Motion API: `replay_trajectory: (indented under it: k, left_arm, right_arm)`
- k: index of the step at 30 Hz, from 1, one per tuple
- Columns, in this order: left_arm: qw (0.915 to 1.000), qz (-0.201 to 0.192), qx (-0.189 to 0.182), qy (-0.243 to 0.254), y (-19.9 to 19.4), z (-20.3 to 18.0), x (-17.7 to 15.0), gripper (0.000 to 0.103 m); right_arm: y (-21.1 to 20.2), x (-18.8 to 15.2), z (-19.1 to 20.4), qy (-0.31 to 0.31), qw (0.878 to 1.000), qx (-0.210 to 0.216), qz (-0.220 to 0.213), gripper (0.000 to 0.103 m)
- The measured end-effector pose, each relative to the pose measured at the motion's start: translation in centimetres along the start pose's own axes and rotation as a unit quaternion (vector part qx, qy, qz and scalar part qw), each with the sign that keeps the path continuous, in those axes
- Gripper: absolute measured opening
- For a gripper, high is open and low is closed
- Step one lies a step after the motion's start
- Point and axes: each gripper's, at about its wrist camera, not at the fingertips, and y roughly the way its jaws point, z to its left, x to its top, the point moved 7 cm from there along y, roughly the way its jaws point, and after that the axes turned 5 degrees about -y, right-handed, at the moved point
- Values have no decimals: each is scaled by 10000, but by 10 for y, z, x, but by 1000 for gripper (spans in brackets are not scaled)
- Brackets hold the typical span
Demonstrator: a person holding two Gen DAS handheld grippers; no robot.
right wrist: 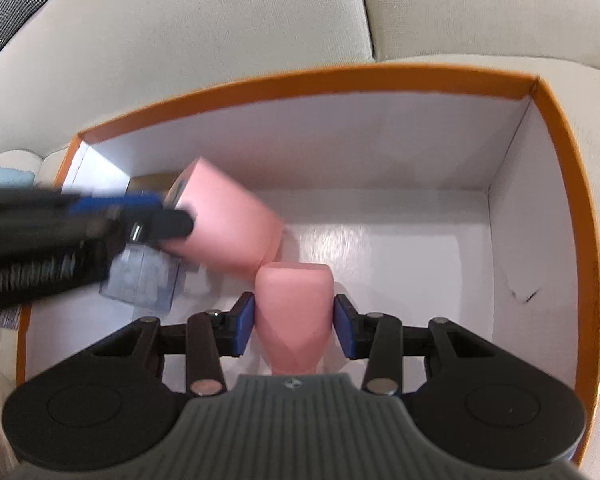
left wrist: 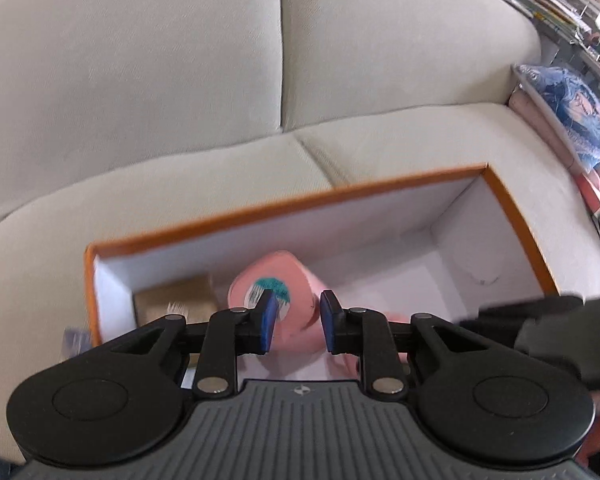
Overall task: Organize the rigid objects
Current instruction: 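Lower the pink container into the shoebox and open the left tool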
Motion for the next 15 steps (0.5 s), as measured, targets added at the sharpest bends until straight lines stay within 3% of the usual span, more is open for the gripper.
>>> replay_trajectory:
  k: [7, 12, 15]
  left_arm:
    - [9991, -171, -49, 387, 14, -18, 13, 27]
    - [9993, -96, -268, 244, 16, -12, 15, 27]
    - [9991, -80, -162, 380, 19, -10, 14, 25]
  right_arm:
    - [-12, 15, -17, 91, 9991, -306, -270, 43]
    - [-7, 40, -25, -242, 9965, -570, -570, 43]
    - [4, 43, -24, -391, 9972, -438, -474, 43]
